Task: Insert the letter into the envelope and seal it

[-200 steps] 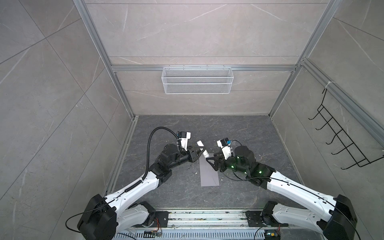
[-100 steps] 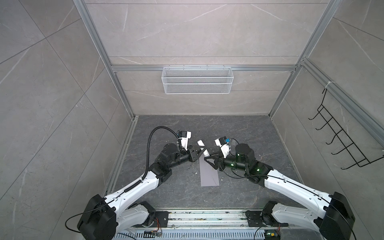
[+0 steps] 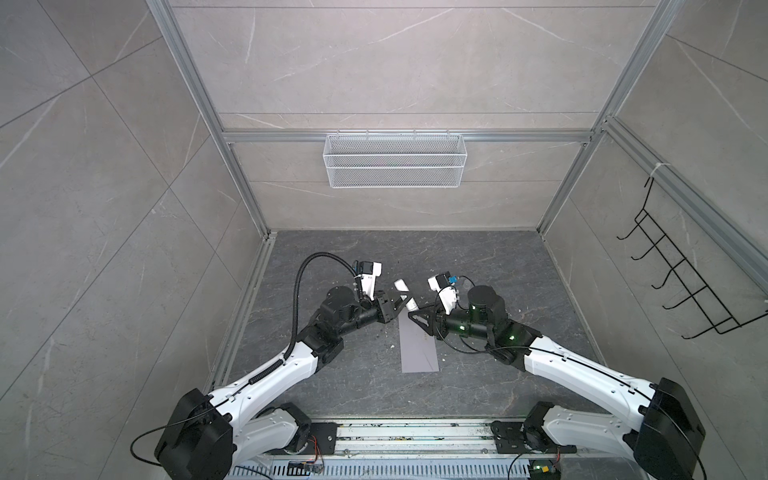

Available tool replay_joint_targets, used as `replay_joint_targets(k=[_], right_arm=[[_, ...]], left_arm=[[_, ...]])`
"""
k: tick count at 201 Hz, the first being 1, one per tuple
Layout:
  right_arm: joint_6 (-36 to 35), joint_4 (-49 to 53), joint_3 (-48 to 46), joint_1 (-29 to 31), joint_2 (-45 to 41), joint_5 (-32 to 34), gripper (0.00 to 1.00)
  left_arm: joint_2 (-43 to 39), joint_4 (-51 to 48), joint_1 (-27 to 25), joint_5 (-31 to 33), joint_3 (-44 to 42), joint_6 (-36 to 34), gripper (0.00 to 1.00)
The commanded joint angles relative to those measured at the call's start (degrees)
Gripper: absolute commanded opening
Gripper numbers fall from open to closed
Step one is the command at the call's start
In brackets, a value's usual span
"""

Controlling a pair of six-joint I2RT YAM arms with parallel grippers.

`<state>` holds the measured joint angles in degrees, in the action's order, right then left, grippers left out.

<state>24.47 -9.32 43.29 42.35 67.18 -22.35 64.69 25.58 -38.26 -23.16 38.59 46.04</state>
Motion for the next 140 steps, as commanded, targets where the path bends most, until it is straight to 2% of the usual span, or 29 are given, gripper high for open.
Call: replay_joint_targets(k=[1, 21, 51, 78, 116, 140], right_arm=[[0.5, -1.7, 0.4, -0.2, 0.3, -0.6, 0.35], [0.6, -1.7, 0.7, -0.2, 0.6, -0.6, 0.33], [0.7, -1.6, 0.9, -0.2, 0.6, -0.2, 0.19], [0.6, -0.1, 1.3, -0.2, 0.3, 2.2, 0.1], [0.3, 2.8, 2.2, -0.3, -0.2, 5.9, 0.0], [-0.1, 5.2, 3.1, -0.2, -0.3, 9.1, 0.0]], left_arm=[[0.3, 4.2, 0.2, -1.9, 1.9, 0.7, 0.0], [0.5, 4.3, 0.2, -2.0, 1.8, 0.9, 0.0], [0.7, 4.6, 0.2, -2.0, 1.6, 1.1, 0.0], [1.1, 4.6, 0.1, -2.0, 1.5, 1.1, 0.0], [1.8, 4.8, 0.2, -2.0, 1.3, 1.1, 0.0], [2.2, 4.7, 0.2, -1.7, 1.2, 0.9, 0.0]])
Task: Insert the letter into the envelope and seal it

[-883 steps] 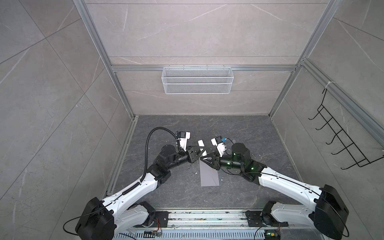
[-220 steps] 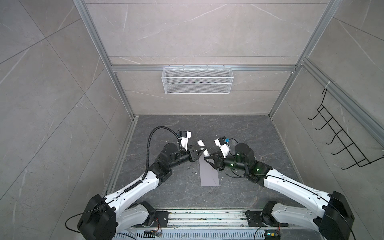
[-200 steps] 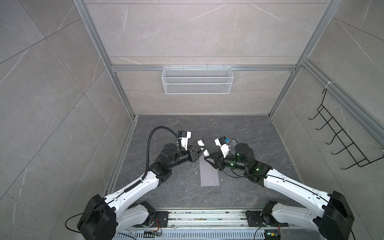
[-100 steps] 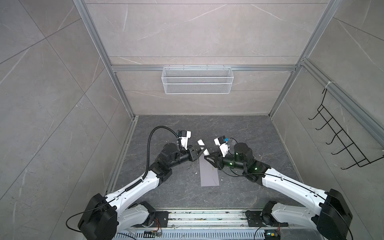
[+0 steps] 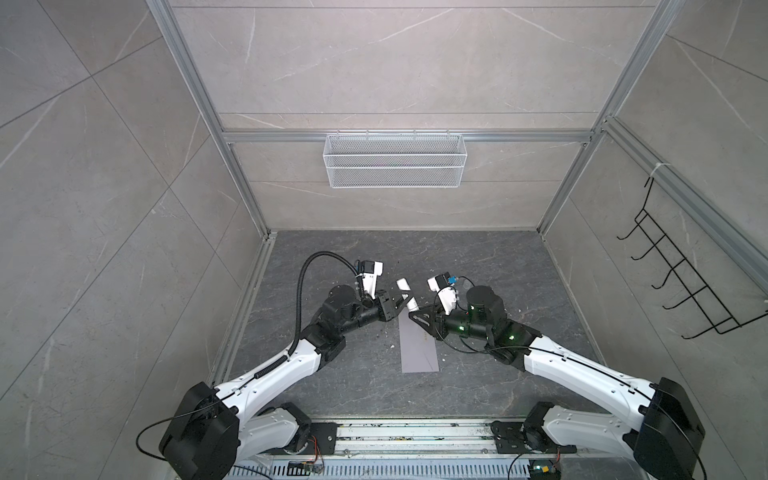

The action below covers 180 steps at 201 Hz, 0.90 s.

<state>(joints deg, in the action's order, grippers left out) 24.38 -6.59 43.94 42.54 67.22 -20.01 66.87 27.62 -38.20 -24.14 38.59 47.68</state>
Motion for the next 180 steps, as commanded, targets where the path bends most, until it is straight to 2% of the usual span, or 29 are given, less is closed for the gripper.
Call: replay_joint_targets(k=[1, 45, 82, 122, 142, 180], right_arm=[[0.0, 2.4, 2.5, -0.4, -0.3, 6.9, 0.0], [-0.3, 6.1, 4.0, -0.2, -0.9, 14.2, 0.0], [-1.8, 10.7, 6.4, 2.6, -0.9, 23.4, 0.0], [-5.3, 19.3, 12.6, 10.1, 2.0, 41.8, 0.0], [-6.3, 23.2, 16.1, 13.9, 4.7, 52.9, 0.0], [-7.2, 29.6, 22.5, 19.9, 11.0, 69.3, 0.0]], left_arm=[[0.0, 2.6, 0.1, -0.7, 1.2, -0.8, 0.0], [0.9, 2.0, 0.1, -0.2, 1.2, -1.1, 0.0], [2.1, 2.0, 0.1, 0.1, 1.2, -1.2, 0.0], [3.4, 2.5, 0.1, 0.1, 1.3, -1.1, 0.0], [3.7, 2.5, 0.1, 0.1, 1.5, -1.0, 0.0], [3.7, 2.4, 0.1, 0.3, 1.5, -1.0, 0.0]])
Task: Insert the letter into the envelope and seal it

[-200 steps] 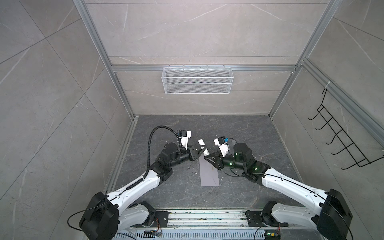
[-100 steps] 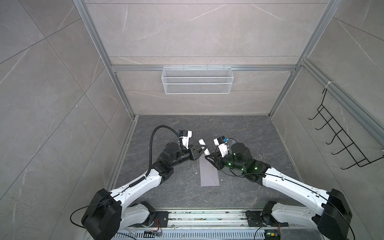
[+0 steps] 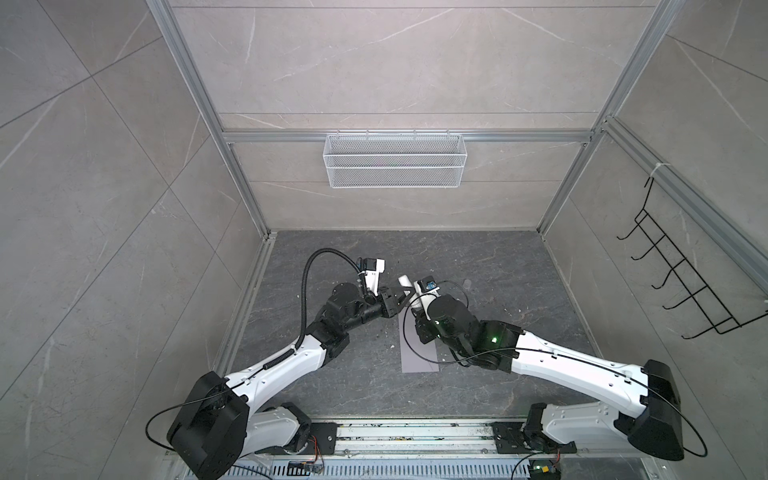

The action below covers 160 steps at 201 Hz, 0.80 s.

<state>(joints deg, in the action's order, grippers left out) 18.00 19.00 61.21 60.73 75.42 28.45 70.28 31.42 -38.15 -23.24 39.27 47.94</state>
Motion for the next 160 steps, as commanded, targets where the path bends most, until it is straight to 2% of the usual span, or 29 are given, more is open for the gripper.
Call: replay_joint_targets(k=[1, 39, 64, 91, 160], right_arm=[[-0.8, 4.2, 5.5, 1.8, 2.9, 21.2, 0.0], [-0.7, 10.1, 11.4, 6.1, 9.7, 35.6, 0.0], [0.5, 14.8, 14.8, 7.6, 13.8, 41.6, 0.0], [2.3, 18.8, 17.2, 8.3, 16.9, 44.5, 0.0], [3.4, 19.1, 17.2, 8.4, 17.9, 43.5, 0.0]], left_arm=[[0.3, -1.4, 0.0, -0.6, 0.8, -1.3, 0.0], [0.7, -1.4, 0.1, -0.3, 1.0, -1.1, 0.0], [1.1, -0.9, 0.0, -0.3, 1.2, -0.7, 0.0], [1.3, -0.7, 0.0, -0.3, 1.3, -0.5, 0.0], [1.6, -0.8, 0.1, -0.1, 1.5, -0.4, 0.0]])
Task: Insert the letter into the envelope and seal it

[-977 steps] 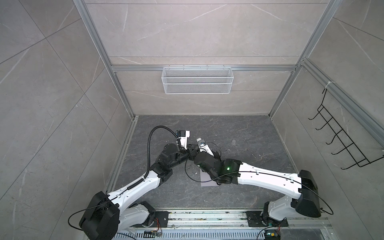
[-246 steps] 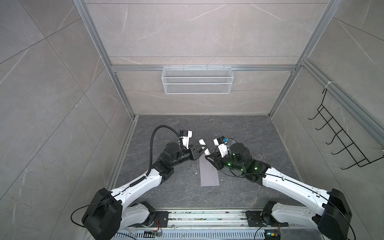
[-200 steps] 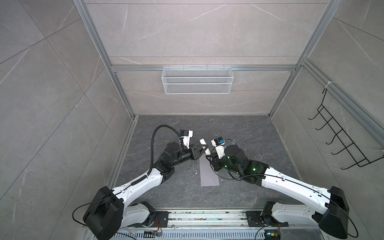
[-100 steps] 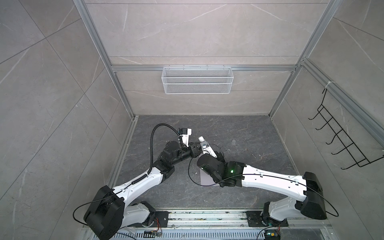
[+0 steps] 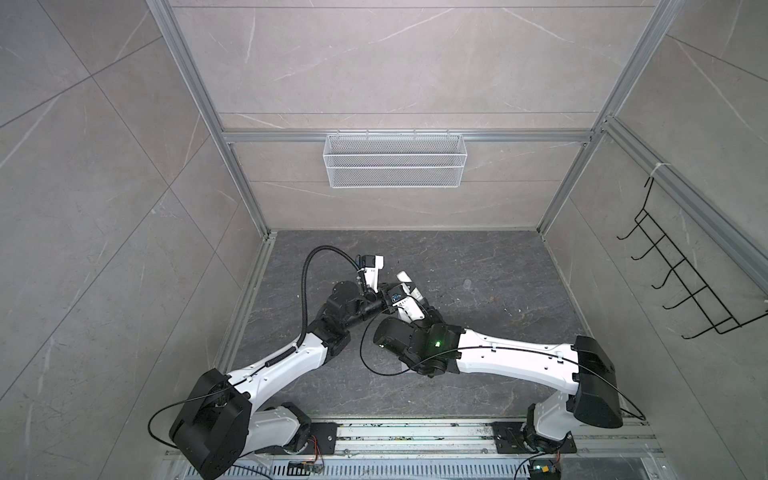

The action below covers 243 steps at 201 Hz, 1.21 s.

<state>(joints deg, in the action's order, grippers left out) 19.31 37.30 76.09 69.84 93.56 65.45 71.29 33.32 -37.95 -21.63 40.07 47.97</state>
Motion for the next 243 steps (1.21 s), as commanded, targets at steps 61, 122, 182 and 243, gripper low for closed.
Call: replay_joint_targets(k=[61, 122, 182, 243], right_arm=[[-2.9, -11.9, -5.4, -2.0, -7.9, -6.9, 0.08], [-2.3, -21.3, -17.1, -12.3, -22.4, -38.7, 0.54], [-0.5, -31.9, -27.8, -23.9, -31.8, -71.3, 0.92], [4.6, -41.4, -32.2, -32.3, -31.2, -88.7, 0.86]], left_arm=[[-0.4, -3.1, -0.1, -1.7, 0.6, -0.8, 0.0], [-3.0, -5.2, -0.1, -2.0, 1.3, -2.1, 0.0], [-4.1, -5.4, 0.1, -3.9, 2.3, -2.2, 0.0], [-4.8, -5.5, 0.1, -5.3, 2.5, -2.5, 0.0]])
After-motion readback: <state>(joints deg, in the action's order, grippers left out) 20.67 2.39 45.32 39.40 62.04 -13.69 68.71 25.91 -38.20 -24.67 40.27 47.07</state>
